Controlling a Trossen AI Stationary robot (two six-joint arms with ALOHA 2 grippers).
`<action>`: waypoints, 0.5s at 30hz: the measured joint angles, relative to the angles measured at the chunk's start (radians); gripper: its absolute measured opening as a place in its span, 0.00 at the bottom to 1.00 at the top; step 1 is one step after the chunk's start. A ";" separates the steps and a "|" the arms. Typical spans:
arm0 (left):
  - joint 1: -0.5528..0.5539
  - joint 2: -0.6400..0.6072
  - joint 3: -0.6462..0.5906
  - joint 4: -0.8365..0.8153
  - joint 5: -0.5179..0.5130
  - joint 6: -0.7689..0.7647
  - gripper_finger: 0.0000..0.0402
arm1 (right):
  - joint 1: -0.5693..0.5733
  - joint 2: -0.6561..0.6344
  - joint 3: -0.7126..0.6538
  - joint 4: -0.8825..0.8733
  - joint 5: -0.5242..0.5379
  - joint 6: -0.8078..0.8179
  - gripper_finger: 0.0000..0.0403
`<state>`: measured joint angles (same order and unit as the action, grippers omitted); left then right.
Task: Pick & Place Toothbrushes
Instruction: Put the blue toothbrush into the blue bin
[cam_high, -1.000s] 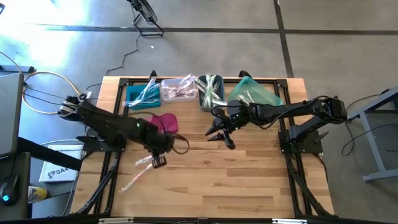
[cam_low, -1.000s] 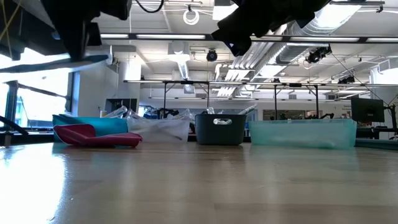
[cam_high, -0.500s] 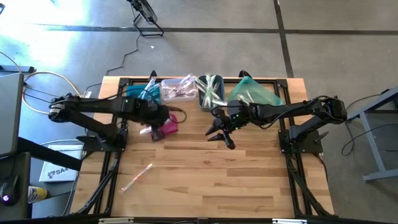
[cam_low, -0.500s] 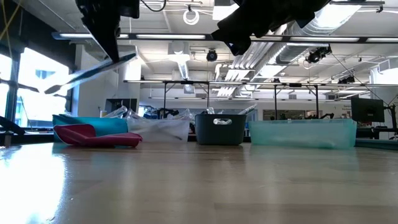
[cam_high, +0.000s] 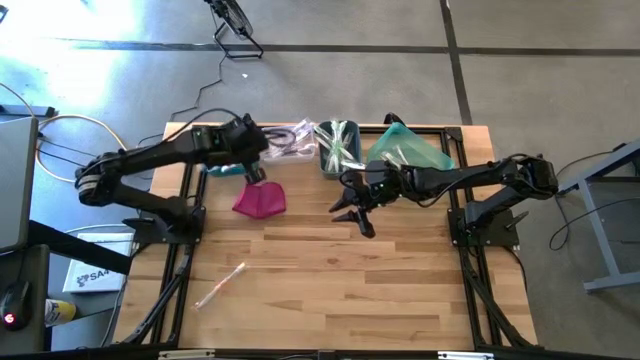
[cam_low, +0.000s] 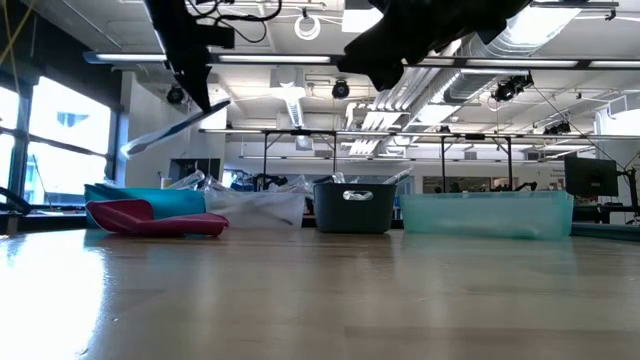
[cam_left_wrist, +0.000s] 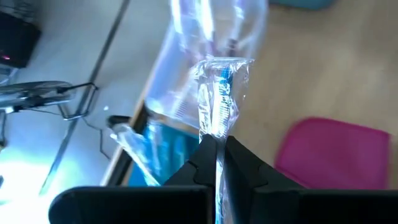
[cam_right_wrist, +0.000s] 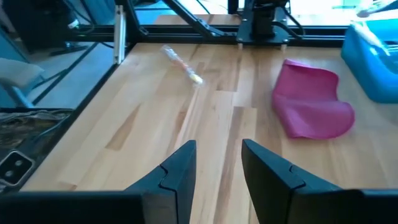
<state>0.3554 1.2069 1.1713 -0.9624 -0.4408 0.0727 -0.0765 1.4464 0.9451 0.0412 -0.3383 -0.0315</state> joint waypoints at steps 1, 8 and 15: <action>0.024 0.000 0.000 0.016 0.001 0.020 0.01 | 0.000 0.000 0.000 0.000 0.004 0.000 0.30; 0.191 0.000 0.000 0.088 0.058 0.102 0.04 | 0.000 0.000 0.000 0.000 0.000 0.000 0.30; 0.327 0.001 -0.021 0.154 0.146 0.161 0.03 | 0.000 0.000 0.000 0.000 -0.001 0.000 0.30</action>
<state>0.6825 1.2075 1.1502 -0.8085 -0.2944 0.2340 -0.0769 1.4464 0.9451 0.0410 -0.3389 -0.0316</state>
